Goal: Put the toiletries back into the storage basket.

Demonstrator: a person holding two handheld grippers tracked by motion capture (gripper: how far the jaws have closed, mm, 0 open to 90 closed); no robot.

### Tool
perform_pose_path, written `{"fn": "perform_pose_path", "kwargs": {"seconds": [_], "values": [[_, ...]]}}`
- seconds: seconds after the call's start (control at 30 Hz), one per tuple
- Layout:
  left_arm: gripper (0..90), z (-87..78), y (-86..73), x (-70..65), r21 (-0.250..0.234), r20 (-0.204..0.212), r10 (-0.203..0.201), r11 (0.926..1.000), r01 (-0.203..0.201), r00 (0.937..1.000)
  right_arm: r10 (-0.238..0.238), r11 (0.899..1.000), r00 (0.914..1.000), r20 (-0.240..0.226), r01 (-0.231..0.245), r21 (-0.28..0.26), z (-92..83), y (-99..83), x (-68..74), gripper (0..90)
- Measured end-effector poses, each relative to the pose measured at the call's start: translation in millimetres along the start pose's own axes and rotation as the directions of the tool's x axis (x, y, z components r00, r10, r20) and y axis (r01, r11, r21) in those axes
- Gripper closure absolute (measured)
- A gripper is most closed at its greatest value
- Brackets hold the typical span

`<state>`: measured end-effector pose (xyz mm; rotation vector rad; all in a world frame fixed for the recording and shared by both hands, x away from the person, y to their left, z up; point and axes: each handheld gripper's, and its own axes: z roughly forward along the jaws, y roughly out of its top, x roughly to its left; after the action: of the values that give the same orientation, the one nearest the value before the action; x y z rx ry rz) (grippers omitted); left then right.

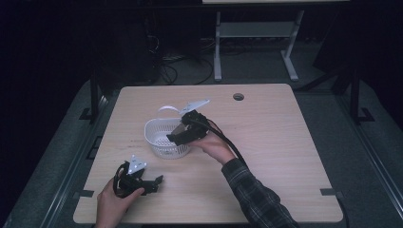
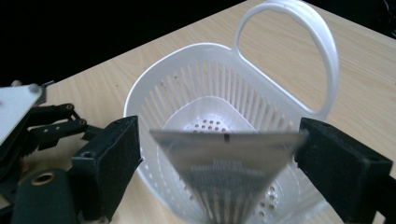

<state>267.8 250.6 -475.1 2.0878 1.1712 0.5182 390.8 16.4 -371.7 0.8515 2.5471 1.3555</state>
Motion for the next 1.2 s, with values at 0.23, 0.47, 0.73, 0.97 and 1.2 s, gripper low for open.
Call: {"fn": "perform_pose_path", "kwargs": {"seconds": [0.23,0.47,0.73,0.97,1.2], "values": [[12.7,0.0,0.0,-0.1,0.000,0.000,0.000,1.0000,0.000,1.0000,0.001,1.000,0.9999,0.014,-0.001,-0.019,-18.5,-9.6,-4.3,13.7],[12.6,0.2,0.0,-0.3,-0.004,0.000,-0.004,1.0000,0.004,1.0000,0.000,0.999,0.9995,0.031,0.001,-0.041,-38.4,-24.4,-5.4,13.7],[12.7,0.2,-0.1,-0.4,-0.004,0.000,-0.004,1.0000,0.004,1.0000,0.015,0.999,0.9984,0.054,-0.012,-0.048,-57.0,-51.3,-9.8,13.7],[12.7,0.1,-0.1,-0.2,-0.003,0.000,-0.003,1.0000,0.003,1.0000,0.042,0.997,0.9940,0.101,-0.035,-0.064,-78.8,-79.5,-16.0,13.6],[12.7,0.3,-0.1,-0.5,-0.007,-0.001,-0.007,1.0000,0.007,1.0000,0.100,0.993,0.9810,0.166,-0.090,-0.072,-106.2,-112.5,-25.1,13.5]]}}
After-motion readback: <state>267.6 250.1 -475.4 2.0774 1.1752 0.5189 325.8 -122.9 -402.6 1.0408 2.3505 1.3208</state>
